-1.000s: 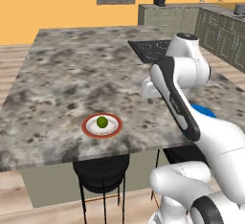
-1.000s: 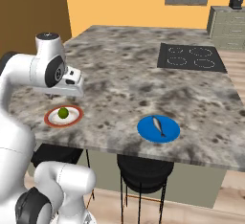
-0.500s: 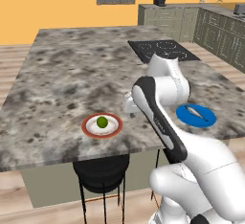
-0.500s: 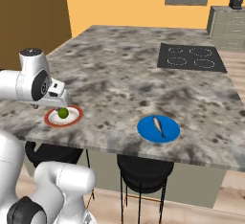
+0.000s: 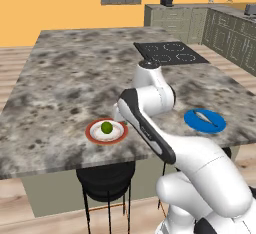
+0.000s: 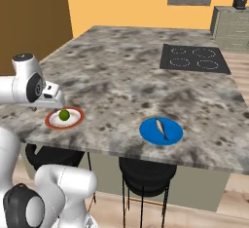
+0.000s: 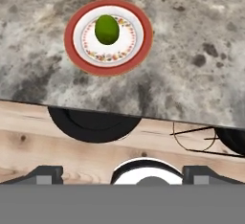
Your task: Transport the fish and lime to the fridge. Place the fish on the rack containing meat and place the lime on the rack containing the vegetable, ensuring meats and vegetables are on different racks.
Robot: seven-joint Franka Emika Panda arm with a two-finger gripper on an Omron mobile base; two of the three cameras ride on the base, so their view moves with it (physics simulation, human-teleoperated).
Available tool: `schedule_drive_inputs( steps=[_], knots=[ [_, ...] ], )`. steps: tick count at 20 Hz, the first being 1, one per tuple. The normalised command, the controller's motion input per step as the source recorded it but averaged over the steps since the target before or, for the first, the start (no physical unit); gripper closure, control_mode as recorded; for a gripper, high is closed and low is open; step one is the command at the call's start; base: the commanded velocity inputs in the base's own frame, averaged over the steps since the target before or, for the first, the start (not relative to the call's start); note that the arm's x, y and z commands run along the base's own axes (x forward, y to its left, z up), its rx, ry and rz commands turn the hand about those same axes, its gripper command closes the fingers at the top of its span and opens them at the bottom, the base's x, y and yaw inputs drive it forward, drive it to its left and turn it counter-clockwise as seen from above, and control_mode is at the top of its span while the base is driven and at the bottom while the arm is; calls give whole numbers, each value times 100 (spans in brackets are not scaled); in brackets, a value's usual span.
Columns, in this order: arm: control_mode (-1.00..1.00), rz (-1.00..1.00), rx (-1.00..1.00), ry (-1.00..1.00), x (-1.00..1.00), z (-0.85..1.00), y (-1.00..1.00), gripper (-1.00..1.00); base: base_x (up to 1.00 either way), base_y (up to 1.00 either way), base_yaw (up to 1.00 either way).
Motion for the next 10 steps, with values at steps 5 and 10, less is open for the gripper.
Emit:
schedule_drive_inputs(
  steps=[5,10],
  knots=[
    [-100,0,-1,0,41,-36,13,-100,0,0,0],
    [-100,0,0,0,48,-32,14,-100,0,0,0]
  ],
)
